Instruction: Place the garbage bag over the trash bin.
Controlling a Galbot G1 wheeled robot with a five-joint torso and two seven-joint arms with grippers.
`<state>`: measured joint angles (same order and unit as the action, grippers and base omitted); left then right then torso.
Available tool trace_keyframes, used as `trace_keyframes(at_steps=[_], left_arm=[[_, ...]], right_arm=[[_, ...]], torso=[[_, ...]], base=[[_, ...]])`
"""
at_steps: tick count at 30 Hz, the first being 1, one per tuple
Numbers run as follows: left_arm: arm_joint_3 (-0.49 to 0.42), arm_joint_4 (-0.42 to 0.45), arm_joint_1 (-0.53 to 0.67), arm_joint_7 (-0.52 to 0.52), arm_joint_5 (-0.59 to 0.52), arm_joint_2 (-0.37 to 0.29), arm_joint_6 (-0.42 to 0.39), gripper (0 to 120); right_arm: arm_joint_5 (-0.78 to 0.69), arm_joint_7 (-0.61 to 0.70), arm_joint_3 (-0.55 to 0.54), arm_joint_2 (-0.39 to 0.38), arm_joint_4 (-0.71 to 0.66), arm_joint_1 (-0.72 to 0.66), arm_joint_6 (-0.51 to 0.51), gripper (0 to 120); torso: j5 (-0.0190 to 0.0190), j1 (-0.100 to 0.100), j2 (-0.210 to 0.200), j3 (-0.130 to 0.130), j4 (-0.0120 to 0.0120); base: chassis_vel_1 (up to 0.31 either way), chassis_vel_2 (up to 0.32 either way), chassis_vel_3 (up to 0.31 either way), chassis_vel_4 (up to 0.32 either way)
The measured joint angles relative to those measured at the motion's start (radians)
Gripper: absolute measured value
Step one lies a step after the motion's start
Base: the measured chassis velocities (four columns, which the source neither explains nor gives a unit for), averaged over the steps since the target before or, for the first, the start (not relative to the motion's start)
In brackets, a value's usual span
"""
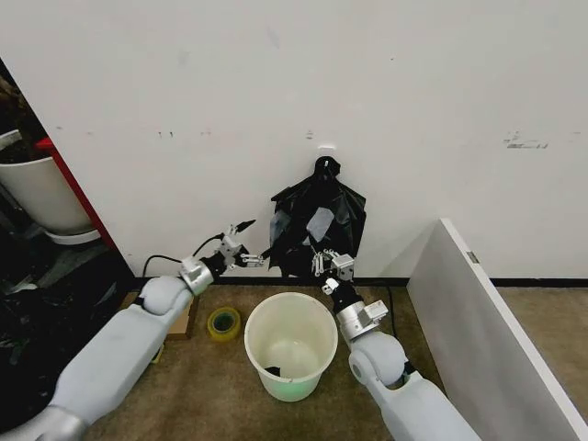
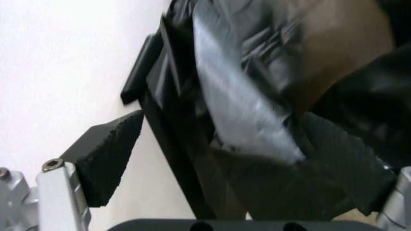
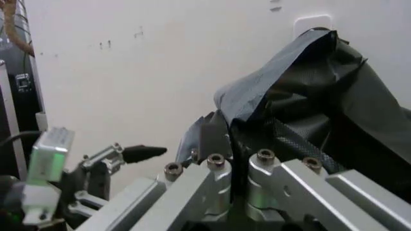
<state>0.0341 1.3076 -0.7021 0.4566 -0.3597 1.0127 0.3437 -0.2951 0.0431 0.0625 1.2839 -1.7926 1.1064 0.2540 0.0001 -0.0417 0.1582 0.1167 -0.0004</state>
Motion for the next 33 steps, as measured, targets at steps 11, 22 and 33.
trace_keyframes(at_steps=[11,22,33], left_arm=[[-0.020,-0.010,-0.001,0.014,-0.026,0.031,0.000,56],[-0.009,0.009,-0.031,-0.029,-0.054,0.047,-0.031,15],[0.149,0.166,-0.214,-0.225,-0.104,0.072,-0.061,0]], right_arm=[[0.002,-0.002,0.006,-0.011,-0.011,0.008,0.006,0],[0.006,0.003,0.012,-0.015,-0.010,0.015,0.013,0],[0.066,0.030,0.028,-0.020,0.034,0.023,0.043,0]], torso=[[0.0000,0.000,0.000,0.000,0.0003],[-0.0001,0.000,0.000,0.000,0.0001],[0.0000,0.000,0.000,0.000,0.0003]], base=[[0.000,0.000,0.000,0.000],[0.000,0.000,0.000,0.000],[0.000,0.000,0.000,0.000]])
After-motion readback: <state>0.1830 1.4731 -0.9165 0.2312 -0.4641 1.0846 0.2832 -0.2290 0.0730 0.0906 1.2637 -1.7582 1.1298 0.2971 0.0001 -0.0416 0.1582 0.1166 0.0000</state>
